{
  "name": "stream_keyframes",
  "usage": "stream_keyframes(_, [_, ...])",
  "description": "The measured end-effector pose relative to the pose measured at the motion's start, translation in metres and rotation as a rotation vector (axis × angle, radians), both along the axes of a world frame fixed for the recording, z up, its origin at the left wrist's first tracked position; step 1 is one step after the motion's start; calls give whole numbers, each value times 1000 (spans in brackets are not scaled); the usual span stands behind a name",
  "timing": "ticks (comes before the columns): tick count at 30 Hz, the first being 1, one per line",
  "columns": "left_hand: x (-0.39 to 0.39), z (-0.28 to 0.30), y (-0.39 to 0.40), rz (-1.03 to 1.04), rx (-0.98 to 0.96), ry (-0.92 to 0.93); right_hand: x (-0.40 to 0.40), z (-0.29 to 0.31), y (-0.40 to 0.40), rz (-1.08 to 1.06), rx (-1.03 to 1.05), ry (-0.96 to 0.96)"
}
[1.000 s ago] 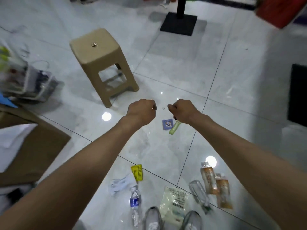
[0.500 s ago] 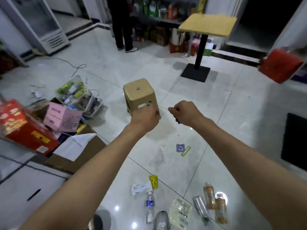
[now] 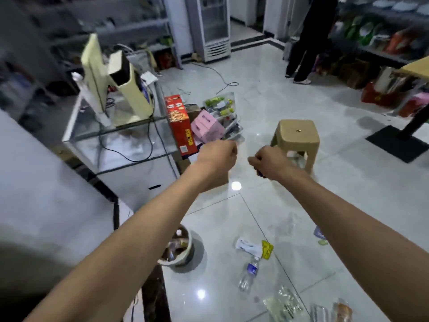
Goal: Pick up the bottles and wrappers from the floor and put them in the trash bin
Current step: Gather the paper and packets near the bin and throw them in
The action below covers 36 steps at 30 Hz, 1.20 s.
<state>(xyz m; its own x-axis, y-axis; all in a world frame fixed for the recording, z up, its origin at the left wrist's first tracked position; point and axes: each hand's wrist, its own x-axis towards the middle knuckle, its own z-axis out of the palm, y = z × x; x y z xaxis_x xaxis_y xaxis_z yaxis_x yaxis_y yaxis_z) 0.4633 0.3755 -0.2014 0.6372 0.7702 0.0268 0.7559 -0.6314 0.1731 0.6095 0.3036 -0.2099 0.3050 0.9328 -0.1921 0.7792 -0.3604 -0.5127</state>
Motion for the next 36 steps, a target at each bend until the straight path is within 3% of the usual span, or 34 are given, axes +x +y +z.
stream_keyframes(11, [-302, -37, 58, 508, -82, 59, -275, -58, 144, 471, -92, -27])
stream_keyframes(20, [-420, -112, 152, 579, -187, 8, -391, -153, 232, 416, -212, 135])
stream_keyframes(25, [-410, -213, 191, 580, -275, -41, -389, -283, 231, 218, -221, 234])
stream_keyframes(32, [-405, -439, 203, 658, -443, -64, -381, -529, 224, 20, -389, 267])
stream_keyframes(36, [-406, -551, 180, 662, -572, -14, -389, -635, 207, -106, -428, 329])
